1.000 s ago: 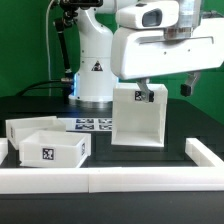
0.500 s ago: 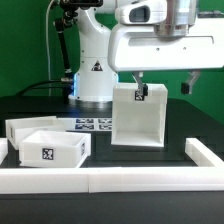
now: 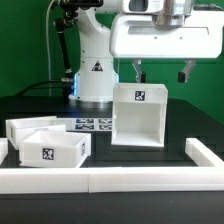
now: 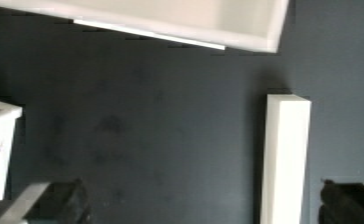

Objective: Assemble drawer

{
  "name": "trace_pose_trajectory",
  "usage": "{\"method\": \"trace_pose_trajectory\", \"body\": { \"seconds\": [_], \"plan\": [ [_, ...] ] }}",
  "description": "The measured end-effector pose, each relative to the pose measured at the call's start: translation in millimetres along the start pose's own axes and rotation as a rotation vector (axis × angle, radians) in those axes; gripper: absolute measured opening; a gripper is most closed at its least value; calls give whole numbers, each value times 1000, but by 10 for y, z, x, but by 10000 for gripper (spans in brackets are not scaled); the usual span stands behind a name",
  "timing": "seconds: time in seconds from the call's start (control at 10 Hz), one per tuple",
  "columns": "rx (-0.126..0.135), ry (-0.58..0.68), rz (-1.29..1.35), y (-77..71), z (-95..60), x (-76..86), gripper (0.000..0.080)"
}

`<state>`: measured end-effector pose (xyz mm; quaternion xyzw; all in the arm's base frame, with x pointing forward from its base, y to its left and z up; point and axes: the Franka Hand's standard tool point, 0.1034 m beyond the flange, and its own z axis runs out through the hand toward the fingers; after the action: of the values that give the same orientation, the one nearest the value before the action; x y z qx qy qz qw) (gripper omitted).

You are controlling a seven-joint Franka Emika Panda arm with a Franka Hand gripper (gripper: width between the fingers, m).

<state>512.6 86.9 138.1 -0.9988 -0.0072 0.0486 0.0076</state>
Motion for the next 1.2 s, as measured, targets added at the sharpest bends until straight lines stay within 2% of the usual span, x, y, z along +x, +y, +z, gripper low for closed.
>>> {"method": "trace_pose_trajectory", "body": {
  "seconds": [0.3,0.4,0.7,0.8,1.2],
  "plan": [
    [2,-3,13,7,5,-22,650],
    [4,-8,37,24,9,-79,650],
    [-4,-6,104,-37,34,-429,650],
    [4,-9,117,-52,79,-519,650],
    [3,-14,128,-254,337,-765,650]
  ]
}}
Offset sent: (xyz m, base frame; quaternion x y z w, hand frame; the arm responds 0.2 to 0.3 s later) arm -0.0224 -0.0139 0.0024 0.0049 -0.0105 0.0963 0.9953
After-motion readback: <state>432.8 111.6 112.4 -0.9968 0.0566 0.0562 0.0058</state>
